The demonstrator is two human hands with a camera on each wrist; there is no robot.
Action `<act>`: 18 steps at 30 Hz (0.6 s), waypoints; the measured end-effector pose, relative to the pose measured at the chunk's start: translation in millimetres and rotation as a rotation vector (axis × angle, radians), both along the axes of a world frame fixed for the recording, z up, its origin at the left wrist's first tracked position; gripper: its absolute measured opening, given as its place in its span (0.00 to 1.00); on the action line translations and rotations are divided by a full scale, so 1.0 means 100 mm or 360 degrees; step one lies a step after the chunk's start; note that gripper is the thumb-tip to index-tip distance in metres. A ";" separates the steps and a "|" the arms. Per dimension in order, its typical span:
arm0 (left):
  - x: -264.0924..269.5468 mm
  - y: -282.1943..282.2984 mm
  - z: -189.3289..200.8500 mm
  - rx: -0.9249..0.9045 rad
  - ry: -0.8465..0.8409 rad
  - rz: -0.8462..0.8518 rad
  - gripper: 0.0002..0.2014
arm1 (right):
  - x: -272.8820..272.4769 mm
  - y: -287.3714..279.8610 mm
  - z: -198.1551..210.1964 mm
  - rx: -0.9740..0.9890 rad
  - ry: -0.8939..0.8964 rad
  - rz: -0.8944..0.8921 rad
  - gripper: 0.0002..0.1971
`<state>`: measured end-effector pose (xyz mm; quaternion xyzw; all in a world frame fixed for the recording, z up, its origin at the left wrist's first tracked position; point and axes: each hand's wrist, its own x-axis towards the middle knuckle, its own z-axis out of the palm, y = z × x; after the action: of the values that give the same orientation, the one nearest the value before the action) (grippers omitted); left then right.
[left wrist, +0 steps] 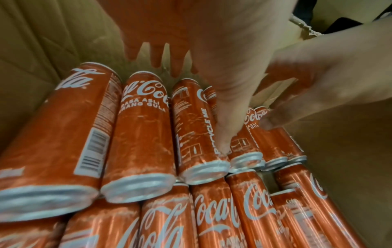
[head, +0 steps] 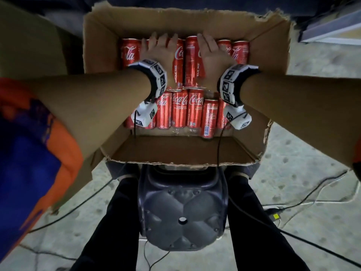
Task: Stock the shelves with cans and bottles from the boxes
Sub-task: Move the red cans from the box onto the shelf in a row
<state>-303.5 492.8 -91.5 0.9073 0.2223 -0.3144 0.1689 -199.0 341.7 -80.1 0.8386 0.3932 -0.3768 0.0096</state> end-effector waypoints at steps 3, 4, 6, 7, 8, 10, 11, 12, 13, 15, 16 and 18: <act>0.06 0.03 -0.08 0.0099 0.0092 0.0022 0.59 | 0.04 0.15 -0.13 0.0028 -0.0014 0.0012 0.52; 0.06 0.02 -0.13 0.0127 0.0084 0.0040 0.57 | 0.03 0.18 -0.18 0.0044 -0.0024 -0.0011 0.51; 0.06 -0.01 -0.22 0.0167 0.0009 0.0086 0.49 | 0.03 0.23 -0.23 0.0095 -0.0074 -0.0085 0.45; 0.07 -0.02 -0.24 0.0189 -0.0008 0.0108 0.46 | 0.03 0.26 -0.24 0.0108 -0.0089 -0.0117 0.42; 0.09 -0.02 -0.23 0.0194 0.0016 0.0114 0.48 | 0.03 0.29 -0.25 0.0092 -0.0084 -0.0127 0.39; 0.14 -0.03 -0.13 0.0139 0.0125 0.0058 0.56 | 0.04 0.35 -0.24 0.0035 -0.0103 -0.0143 0.33; 0.15 -0.03 -0.10 0.0117 0.0137 0.0030 0.56 | 0.05 0.38 -0.24 -0.0016 -0.0120 -0.0159 0.30; 0.15 -0.05 -0.07 0.0113 0.0111 0.0016 0.53 | 0.06 0.40 -0.24 -0.0073 -0.0122 -0.0184 0.29; 0.13 -0.08 -0.05 0.0119 0.0051 0.0020 0.47 | 0.03 0.42 -0.22 -0.0115 -0.0093 -0.0195 0.30; 0.10 -0.18 -0.03 0.0134 -0.0049 0.0065 0.36 | -0.03 0.43 -0.18 -0.0146 -0.0019 -0.0270 0.33; 0.08 -0.22 -0.02 0.0134 -0.0069 0.0097 0.33 | -0.10 0.43 -0.17 -0.0130 -0.0029 -0.0349 0.33; 0.03 -0.29 0.01 0.0138 -0.0144 0.0180 0.32 | -0.21 0.36 -0.16 -0.0039 -0.0208 -0.0525 0.28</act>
<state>-300.3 464.0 -90.5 0.9131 0.2786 -0.2530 0.1566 -219.7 377.5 -96.1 0.9143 0.2442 -0.3226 -0.0165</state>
